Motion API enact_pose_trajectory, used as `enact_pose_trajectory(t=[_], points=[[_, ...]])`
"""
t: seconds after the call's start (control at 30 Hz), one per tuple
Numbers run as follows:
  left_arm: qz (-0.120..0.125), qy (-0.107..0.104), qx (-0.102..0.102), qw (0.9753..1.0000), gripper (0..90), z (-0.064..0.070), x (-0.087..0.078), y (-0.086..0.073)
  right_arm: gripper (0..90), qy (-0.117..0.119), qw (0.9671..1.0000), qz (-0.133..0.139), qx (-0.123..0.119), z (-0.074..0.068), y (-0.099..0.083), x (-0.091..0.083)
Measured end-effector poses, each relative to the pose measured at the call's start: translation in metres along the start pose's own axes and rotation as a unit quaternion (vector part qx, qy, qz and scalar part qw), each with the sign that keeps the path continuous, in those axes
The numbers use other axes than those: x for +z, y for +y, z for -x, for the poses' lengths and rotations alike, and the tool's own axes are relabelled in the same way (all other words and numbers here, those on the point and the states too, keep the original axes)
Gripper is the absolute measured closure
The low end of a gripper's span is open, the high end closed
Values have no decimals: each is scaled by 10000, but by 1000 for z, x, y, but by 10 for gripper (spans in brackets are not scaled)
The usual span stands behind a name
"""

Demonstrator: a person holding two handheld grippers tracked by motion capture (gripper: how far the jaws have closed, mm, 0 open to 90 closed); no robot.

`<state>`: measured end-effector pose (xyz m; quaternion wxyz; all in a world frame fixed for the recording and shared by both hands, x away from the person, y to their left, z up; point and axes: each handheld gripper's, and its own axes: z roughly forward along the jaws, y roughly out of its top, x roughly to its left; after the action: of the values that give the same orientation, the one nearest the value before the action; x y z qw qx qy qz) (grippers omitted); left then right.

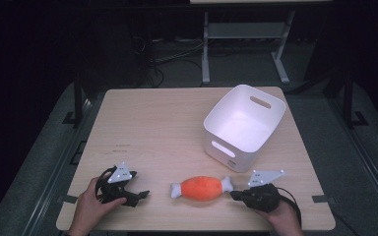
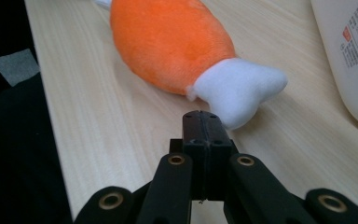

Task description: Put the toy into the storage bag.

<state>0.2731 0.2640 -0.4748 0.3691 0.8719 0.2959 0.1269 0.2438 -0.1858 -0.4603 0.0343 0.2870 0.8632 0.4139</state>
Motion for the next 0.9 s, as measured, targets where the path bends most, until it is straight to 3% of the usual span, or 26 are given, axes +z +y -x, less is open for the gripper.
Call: enact_pose_trajectory(t=[0.63,0.9], points=[[0,0,2,10000,128,0,0,0,894,-460,9989,21,-125,11,21,19],[0,0,2,10000,128,0,0,0,894,-538,9984,29,-173,12,33,30]])
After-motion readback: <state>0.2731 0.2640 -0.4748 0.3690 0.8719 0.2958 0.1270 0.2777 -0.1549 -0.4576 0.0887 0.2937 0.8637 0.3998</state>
